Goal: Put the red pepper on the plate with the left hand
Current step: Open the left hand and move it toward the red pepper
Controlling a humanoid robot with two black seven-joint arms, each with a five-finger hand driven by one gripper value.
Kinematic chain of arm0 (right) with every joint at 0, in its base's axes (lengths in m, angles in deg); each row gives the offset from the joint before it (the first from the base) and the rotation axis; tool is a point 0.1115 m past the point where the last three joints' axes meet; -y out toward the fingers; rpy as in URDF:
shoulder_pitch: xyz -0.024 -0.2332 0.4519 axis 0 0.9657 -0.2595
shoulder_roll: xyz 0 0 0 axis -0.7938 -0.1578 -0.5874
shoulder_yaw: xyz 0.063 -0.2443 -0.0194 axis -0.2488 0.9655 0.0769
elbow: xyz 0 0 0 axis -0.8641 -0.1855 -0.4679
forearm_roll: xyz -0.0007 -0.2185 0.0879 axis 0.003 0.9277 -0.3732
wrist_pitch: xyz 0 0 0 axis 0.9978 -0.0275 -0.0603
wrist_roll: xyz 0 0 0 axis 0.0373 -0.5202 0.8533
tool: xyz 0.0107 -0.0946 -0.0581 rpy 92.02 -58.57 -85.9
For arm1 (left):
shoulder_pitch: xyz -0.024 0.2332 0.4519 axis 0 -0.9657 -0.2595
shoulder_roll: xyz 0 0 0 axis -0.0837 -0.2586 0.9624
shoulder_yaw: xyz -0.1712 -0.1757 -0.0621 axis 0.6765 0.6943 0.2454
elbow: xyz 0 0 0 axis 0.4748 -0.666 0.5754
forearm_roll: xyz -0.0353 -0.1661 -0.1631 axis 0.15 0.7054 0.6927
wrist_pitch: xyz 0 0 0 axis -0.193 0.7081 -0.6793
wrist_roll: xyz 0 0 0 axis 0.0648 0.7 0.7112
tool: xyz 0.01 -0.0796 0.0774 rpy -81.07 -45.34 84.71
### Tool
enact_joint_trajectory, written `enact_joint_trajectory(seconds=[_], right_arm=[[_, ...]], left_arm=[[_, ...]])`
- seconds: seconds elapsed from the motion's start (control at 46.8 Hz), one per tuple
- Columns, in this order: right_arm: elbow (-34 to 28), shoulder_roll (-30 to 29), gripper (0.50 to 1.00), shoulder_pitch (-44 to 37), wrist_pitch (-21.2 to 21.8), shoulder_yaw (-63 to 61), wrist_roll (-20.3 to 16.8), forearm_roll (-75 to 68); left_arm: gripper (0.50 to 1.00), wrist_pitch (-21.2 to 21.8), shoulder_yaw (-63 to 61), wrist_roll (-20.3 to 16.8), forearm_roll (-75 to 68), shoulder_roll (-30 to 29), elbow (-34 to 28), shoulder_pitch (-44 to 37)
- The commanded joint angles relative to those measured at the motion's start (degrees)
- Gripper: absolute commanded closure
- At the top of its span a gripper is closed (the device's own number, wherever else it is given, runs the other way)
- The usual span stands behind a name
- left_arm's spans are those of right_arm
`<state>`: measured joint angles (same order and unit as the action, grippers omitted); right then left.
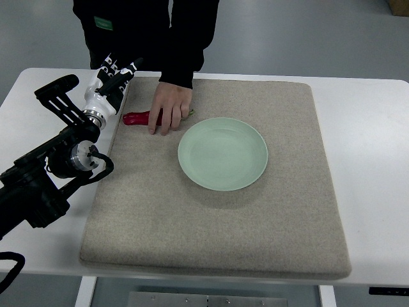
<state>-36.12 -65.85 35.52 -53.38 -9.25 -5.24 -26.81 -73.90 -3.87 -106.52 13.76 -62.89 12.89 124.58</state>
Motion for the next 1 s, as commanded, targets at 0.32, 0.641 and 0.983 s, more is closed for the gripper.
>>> enact_joint_trajectory(seconds=[0.32, 0.641, 0.983], right_arm=[[0.0, 0.0, 0.572, 0.0, 0.1, 0.0, 0.0, -0.1], [0.0, 0.0, 0.572, 0.0, 0.0, 0.0, 0.0, 0.0], [0.0, 0.0, 0.572, 0.0, 0.0, 0.0, 0.0, -0.1]], left_arm=[[0.500, 0.1, 0.0, 0.0, 0.0, -0.3, -0.1, 0.0], [0.500, -0.5, -0.1, 0.0, -0.1, -0.3, -1.0, 0.7], [0.501, -4.9, -1.1, 0.0, -1.0, -1.0, -3.5, 1.1]])
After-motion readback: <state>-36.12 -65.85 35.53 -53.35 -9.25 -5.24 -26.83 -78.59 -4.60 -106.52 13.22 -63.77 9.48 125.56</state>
